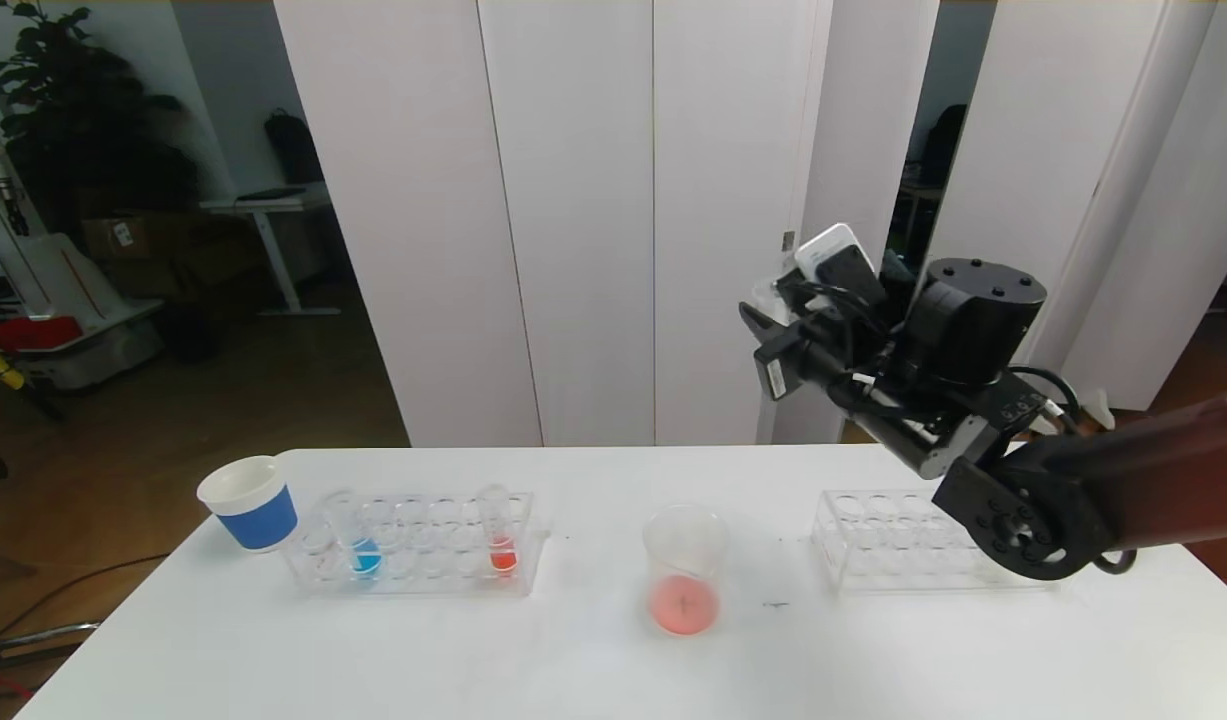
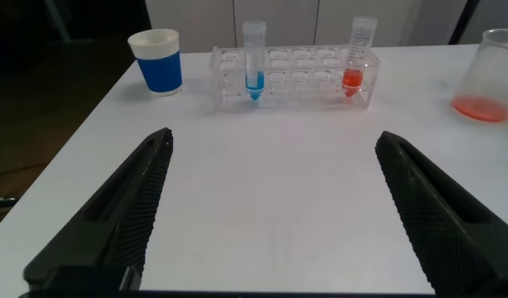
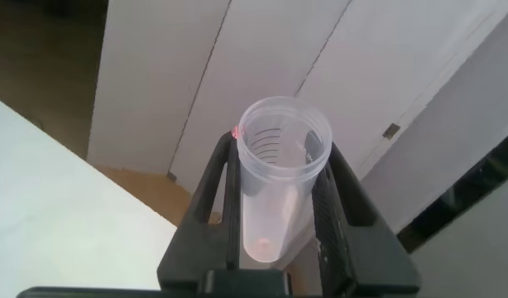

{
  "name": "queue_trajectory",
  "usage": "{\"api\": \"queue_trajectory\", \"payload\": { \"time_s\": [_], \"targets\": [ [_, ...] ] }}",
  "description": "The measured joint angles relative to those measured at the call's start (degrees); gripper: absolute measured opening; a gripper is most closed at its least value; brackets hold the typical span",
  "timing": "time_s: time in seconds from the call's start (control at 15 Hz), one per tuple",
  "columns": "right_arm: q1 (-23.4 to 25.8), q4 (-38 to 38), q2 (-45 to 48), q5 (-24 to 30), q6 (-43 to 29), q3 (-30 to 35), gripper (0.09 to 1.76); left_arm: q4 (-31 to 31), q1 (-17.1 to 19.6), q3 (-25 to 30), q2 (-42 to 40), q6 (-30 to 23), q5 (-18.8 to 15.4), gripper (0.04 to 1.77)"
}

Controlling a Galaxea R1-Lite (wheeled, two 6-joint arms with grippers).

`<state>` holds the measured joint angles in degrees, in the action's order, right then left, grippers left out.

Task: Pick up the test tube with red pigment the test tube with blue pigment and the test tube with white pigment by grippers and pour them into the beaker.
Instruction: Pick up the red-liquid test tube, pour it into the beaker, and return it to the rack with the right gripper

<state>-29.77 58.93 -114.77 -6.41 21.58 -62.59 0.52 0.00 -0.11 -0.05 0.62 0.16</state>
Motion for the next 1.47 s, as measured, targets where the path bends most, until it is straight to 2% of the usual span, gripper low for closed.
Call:
{"api": "queue_trajectory", "payload": {
  "time_s": [0.4,0.47,0.73,1.0,1.27,1.47],
  "targets": [
    [-0.85,0.16,4.22,-13.37,-21.18,9.07,0.58,0.00,0.00,0.00,0.00,-0.02,0.00,1.75],
    [-0.93,-0.13,4.79,-14.64,-22.59,10.50,0.58,0.00,0.00,0.00,0.00,0.00,-0.02,1.75],
    [0.12,0.00,8.35,-15.60,-23.14,16.55,0.58,-0.01,0.00,0.00,0.00,-0.02,0.00,1.75],
    [5.11,0.20,14.38,-15.23,-19.47,18.98,0.58,0.00,0.00,0.00,0.00,0.00,0.00,1.75],
    [12.46,0.20,19.74,-15.01,-19.35,20.14,0.58,0.00,0.00,0.01,0.00,0.00,0.00,1.75],
    [21.46,0.16,22.53,-13.01,-19.57,20.36,0.58,0.00,0.00,0.01,0.00,0.00,0.00,1.75]
  ]
}}
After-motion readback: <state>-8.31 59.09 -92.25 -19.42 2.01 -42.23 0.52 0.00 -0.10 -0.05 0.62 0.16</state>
